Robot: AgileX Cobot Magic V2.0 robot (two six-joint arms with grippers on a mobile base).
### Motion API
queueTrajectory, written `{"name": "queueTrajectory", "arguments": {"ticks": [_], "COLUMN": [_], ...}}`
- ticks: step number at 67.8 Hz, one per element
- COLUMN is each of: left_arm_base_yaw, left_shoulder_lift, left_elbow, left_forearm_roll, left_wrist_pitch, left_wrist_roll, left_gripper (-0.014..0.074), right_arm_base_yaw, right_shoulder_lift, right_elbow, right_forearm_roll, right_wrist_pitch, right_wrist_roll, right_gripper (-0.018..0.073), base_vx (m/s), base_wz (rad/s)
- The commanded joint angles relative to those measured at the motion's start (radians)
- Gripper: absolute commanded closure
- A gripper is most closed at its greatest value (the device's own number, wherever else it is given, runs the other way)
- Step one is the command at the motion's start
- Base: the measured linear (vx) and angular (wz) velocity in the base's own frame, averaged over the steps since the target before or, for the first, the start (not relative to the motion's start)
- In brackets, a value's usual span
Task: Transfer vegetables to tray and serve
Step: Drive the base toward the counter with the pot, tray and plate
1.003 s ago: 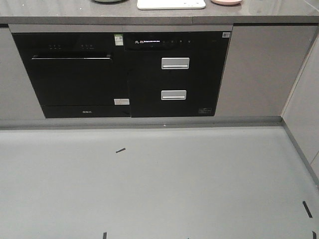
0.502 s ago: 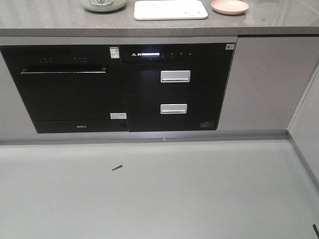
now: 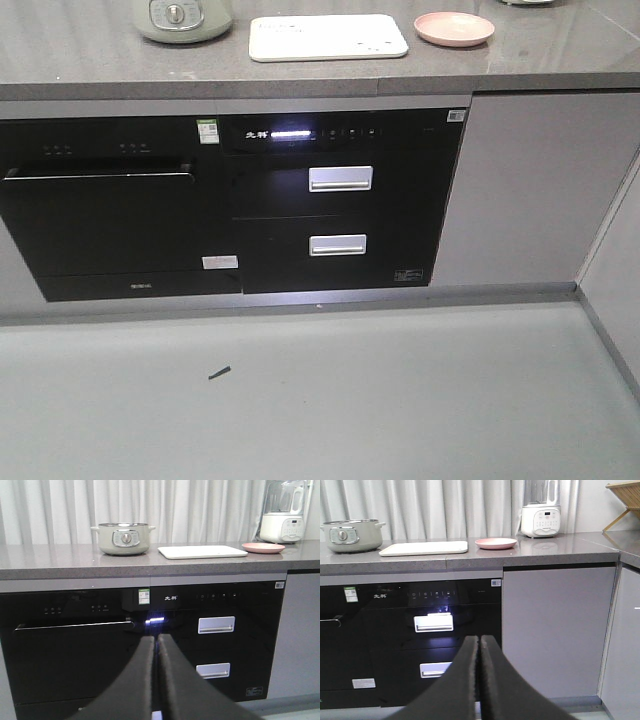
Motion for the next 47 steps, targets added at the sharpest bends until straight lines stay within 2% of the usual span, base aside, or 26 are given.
{"name": "queueTrajectory", "arguments": {"ticks": [1, 47], "left_arm_base_yaw": [0.0, 0.0], "left_shoulder_lift": [-0.014, -0.014], "left_elbow": [0.027, 0.027], "left_forearm_roll": [-0.003, -0.003], "left_wrist_pitch": [-0.073, -0.073], "left_wrist_roll": [-0.009, -0.009], "left_gripper": [0.0602, 0.0602], "right_arm_base_yaw": [-0.003, -0.003], "right_shoulder_lift": [-0.008, -0.008], "right_elbow": [0.016, 0.016], "right_forearm_roll": [-0.008, -0.008], "right_wrist_pitch": [-0.077, -0.077], "right_wrist_roll": [-0.007, -0.007], "right_gripper": [0.0565, 0.0565], "base_vx": [0.23, 0.21], "base_wz": [-0.08, -0.09]}}
